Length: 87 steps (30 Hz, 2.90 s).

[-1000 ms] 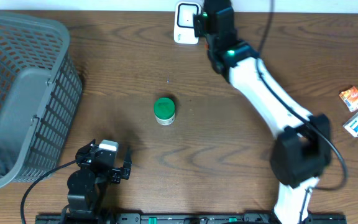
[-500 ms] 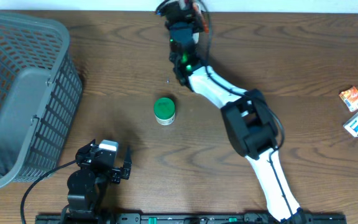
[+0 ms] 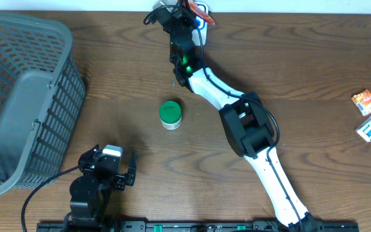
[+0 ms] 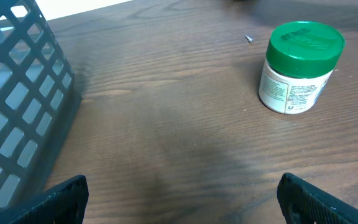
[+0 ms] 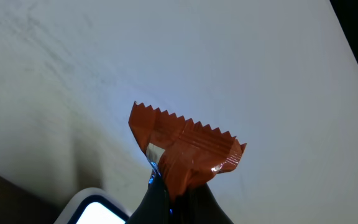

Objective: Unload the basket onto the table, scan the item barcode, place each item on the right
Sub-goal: 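Lift the red chocolate bar and carry it up to the white scanner, then carry the chocolate bar to the right edge and release it, then reach the right gripper over the green-lidded jar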

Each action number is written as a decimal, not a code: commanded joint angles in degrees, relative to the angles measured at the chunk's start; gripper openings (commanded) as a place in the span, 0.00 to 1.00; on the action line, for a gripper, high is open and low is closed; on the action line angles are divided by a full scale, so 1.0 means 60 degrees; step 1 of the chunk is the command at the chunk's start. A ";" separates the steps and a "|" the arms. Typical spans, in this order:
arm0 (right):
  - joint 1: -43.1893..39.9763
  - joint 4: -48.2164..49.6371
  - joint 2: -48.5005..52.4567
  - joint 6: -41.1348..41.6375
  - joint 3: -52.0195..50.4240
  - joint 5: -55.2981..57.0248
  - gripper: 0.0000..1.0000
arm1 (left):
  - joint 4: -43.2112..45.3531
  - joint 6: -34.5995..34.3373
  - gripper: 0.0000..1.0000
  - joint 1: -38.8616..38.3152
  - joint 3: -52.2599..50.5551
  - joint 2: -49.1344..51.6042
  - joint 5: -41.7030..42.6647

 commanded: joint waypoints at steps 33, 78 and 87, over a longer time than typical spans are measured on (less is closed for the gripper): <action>0.0120 -0.4462 -0.1934 0.2317 0.0313 0.0000 0.01 | -0.0135 -0.0087 0.98 0.0033 -0.0109 -0.0058 0.0087; -1.0553 -1.9445 -0.5814 1.2790 -0.1126 -0.5752 0.99 | -0.0135 -0.0084 0.98 0.0033 -0.0109 -0.0058 0.0087; -0.6801 -2.0666 -0.6171 1.1402 0.0350 -0.7461 0.99 | -0.0135 -0.0084 0.98 0.0033 -0.0109 -0.0058 0.0087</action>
